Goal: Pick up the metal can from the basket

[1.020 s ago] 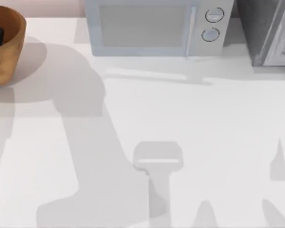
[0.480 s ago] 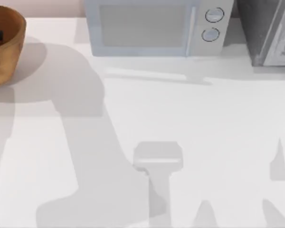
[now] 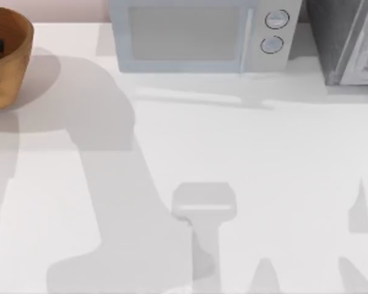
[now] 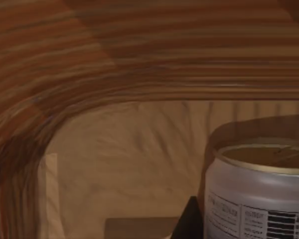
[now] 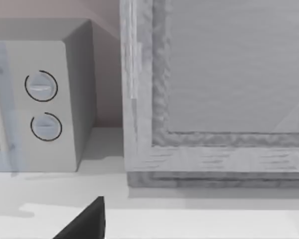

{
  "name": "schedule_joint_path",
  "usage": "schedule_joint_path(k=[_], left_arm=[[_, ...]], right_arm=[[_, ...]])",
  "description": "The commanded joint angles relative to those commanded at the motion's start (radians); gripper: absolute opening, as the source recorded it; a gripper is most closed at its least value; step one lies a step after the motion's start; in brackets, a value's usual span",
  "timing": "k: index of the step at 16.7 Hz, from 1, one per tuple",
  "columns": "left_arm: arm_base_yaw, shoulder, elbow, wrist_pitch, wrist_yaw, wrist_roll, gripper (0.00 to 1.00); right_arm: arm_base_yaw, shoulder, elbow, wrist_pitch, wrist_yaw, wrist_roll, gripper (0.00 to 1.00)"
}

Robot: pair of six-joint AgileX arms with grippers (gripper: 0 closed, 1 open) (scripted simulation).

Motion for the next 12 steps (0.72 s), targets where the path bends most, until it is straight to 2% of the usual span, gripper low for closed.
schedule_joint_path(k=[7,12], left_arm=[[-0.006,-0.065,-0.027,0.012,0.004,-0.005,0.0],[-0.071,-0.319,-0.281,0.139,0.059,-0.038,0.0]], right_arm=[[0.0,0.0,0.0,0.0,0.0,0.0,1.0],[0.0,0.0,0.0,0.0,0.0,0.0,1.0]])
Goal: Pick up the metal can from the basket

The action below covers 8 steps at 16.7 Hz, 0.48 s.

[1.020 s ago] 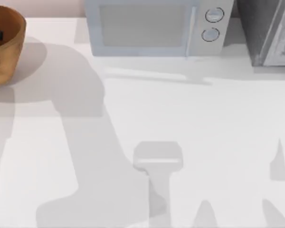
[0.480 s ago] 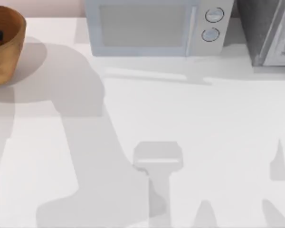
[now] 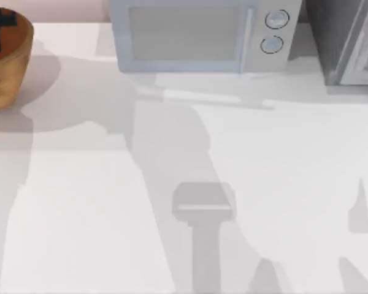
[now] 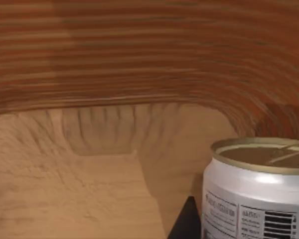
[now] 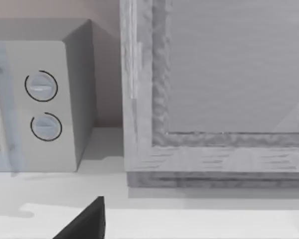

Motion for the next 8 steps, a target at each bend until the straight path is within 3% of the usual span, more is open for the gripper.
schedule_joint_path(k=[8], left_arm=[[-0.118,-0.874,-0.827,0.37,0.054,-0.08,0.0]], right_arm=[[0.0,0.0,0.0,0.0,0.0,0.0,1.0]])
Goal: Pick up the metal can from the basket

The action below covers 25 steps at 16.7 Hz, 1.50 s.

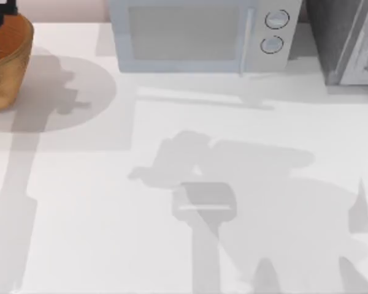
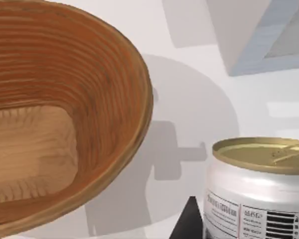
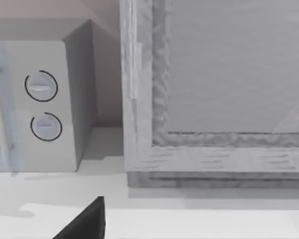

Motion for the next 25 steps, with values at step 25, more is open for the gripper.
schedule_joint_path(k=[25], left_arm=[[-0.014,-1.476,-1.389,0.706,-0.205,-0.101,0.0]], right_arm=[[0.0,0.0,0.0,0.0,0.0,0.0,1.0]])
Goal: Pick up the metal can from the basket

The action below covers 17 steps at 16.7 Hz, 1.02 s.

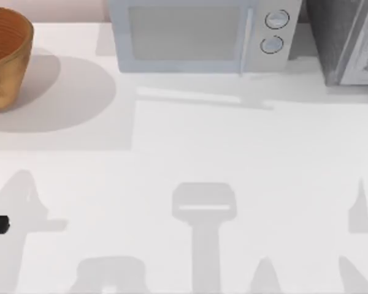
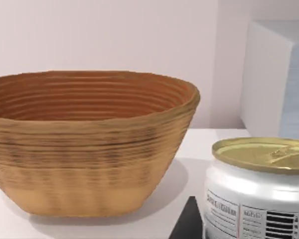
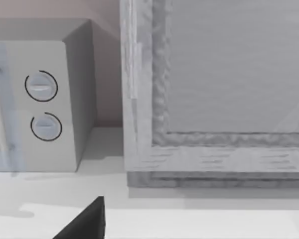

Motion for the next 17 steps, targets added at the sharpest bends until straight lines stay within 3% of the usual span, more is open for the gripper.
schedule_joint_path(k=[5,17], left_arm=[[-0.015,0.192,0.11,0.156,0.101,-0.01,0.0],[-0.061,0.829,0.429,0.581,0.46,-0.003,0.0]], right_arm=[[0.0,0.0,0.0,0.0,0.0,0.0,1.0],[0.0,0.0,0.0,0.0,0.0,0.0,1.0]])
